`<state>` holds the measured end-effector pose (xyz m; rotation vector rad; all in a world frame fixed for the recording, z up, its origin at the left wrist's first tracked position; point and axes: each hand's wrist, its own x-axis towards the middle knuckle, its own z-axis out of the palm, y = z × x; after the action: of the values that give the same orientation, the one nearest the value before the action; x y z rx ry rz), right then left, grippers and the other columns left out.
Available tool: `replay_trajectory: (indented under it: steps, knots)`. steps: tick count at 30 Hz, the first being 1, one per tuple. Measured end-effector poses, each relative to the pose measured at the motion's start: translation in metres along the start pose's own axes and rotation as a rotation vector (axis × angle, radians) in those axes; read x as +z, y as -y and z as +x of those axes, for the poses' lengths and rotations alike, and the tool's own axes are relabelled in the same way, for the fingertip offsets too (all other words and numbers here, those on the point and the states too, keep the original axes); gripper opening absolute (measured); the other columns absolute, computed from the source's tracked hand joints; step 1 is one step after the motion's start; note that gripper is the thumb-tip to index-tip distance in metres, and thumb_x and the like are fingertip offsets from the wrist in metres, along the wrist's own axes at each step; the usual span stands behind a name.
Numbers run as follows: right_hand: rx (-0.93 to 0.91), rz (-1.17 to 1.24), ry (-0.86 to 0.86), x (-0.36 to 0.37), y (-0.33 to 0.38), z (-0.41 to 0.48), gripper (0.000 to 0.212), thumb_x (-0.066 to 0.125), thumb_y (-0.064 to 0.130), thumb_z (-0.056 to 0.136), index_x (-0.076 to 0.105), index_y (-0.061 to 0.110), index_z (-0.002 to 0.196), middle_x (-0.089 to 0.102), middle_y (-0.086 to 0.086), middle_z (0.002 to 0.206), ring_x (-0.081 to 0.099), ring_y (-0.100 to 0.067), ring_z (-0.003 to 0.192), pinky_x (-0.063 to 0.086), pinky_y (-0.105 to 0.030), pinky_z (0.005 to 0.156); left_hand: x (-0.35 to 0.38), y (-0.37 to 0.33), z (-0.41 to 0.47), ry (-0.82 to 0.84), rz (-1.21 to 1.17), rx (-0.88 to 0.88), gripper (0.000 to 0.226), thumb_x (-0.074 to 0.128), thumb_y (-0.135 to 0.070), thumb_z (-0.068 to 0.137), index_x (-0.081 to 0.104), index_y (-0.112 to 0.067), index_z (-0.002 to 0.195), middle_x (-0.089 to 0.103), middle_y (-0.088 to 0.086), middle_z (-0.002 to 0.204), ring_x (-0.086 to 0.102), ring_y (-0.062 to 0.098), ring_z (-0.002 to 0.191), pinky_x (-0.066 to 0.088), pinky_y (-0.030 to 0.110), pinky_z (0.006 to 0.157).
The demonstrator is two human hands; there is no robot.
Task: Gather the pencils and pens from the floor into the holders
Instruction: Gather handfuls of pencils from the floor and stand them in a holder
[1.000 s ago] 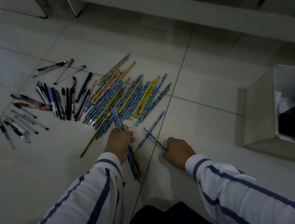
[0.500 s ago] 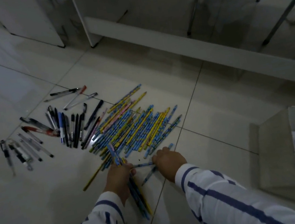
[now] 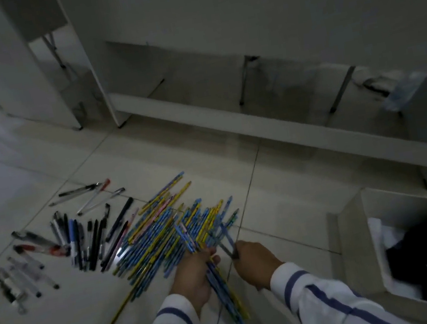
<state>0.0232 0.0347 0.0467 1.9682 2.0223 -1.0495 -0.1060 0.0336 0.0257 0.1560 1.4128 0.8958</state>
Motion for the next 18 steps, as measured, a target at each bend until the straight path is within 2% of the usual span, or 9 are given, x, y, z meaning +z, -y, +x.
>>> replay_trajectory:
  steps: [3, 5, 7, 10, 14, 17, 18]
  knots:
    - [0.001, 0.007, 0.082, -0.028, -0.001, -0.021, 0.021, 0.045, 0.013, 0.094, 0.053, 0.003, 0.111, 0.058, -0.02, 0.12, 0.057, -0.033, 0.107, 0.04, -0.029, 0.072, 0.046, -0.009, -0.021, 0.12, -0.02, 0.035, 0.018, 0.05, -0.007, 0.096, 0.063, 0.001, 0.107, 0.066, 0.019, 0.092, 0.063, 0.03, 0.078, 0.05, 0.037, 0.064]
    - [0.003, 0.002, 0.091, -0.051, -0.008, -0.036, 0.025, 0.043, 0.011, 0.096, 0.053, 0.002, 0.116, 0.056, -0.023, 0.123, 0.057, -0.035, 0.11, 0.044, -0.033, 0.079, 0.078, -0.013, -0.038, 0.185, 0.022, 0.077, 0.016, 0.05, -0.003, 0.095, 0.064, -0.002, 0.102, 0.065, 0.018, 0.093, 0.061, 0.029, 0.08, 0.049, 0.037, 0.066]
    - [0.036, -0.006, 0.086, -0.074, -0.019, -0.051, 0.034, 0.042, 0.008, 0.096, 0.049, -0.001, 0.128, 0.054, -0.023, 0.128, 0.056, -0.037, 0.113, 0.046, -0.036, 0.085, 0.108, -0.014, -0.057, 0.248, 0.086, 0.104, 0.017, 0.047, -0.001, 0.096, 0.062, -0.008, 0.089, 0.063, 0.016, 0.089, 0.058, 0.028, 0.078, 0.049, 0.037, 0.07]
    - [0.111, 0.115, 0.047, -0.107, -0.043, -0.076, 0.035, 0.041, 0.006, 0.096, 0.05, -0.002, 0.129, 0.057, -0.022, 0.128, 0.058, -0.037, 0.115, 0.05, -0.042, 0.095, 0.147, -0.011, -0.082, 0.324, 0.138, 0.131, 0.024, 0.042, 0.0, 0.097, 0.058, -0.008, 0.081, 0.06, 0.014, 0.079, 0.056, 0.027, 0.073, 0.048, 0.038, 0.07]
    - [0.165, 0.358, 0.091, -0.138, -0.077, -0.109, 0.033, 0.048, 0.004, 0.094, 0.053, -0.005, 0.126, 0.065, -0.018, 0.113, 0.066, -0.028, 0.096, 0.051, -0.044, 0.097, 0.192, -0.002, -0.111, 0.44, 0.23, 0.187, 0.023, 0.04, -0.001, 0.098, 0.057, -0.01, 0.086, 0.061, 0.012, 0.081, 0.057, 0.025, 0.075, 0.048, 0.038, 0.075]
    - [0.168, 0.443, -0.008, -0.155, -0.104, -0.136, 0.031, 0.05, 0.005, 0.093, 0.056, -0.005, 0.122, 0.061, -0.022, 0.123, 0.064, -0.03, 0.106, 0.052, -0.042, 0.096, 0.224, 0.008, -0.129, 0.526, 0.307, 0.216, 0.02, 0.041, 0.0, 0.098, 0.056, -0.011, 0.092, 0.061, 0.011, 0.083, 0.056, 0.023, 0.075, 0.047, 0.034, 0.071]
    - [0.154, 0.485, -0.016, -0.158, -0.113, -0.144, 0.03, 0.05, 0.005, 0.094, 0.056, -0.007, 0.121, 0.06, -0.024, 0.124, 0.065, -0.03, 0.103, 0.051, -0.042, 0.097, 0.234, 0.012, -0.134, 0.55, 0.342, 0.222, 0.019, 0.041, -0.001, 0.098, 0.055, -0.012, 0.095, 0.061, 0.01, 0.084, 0.056, 0.023, 0.075, 0.047, 0.033, 0.07]
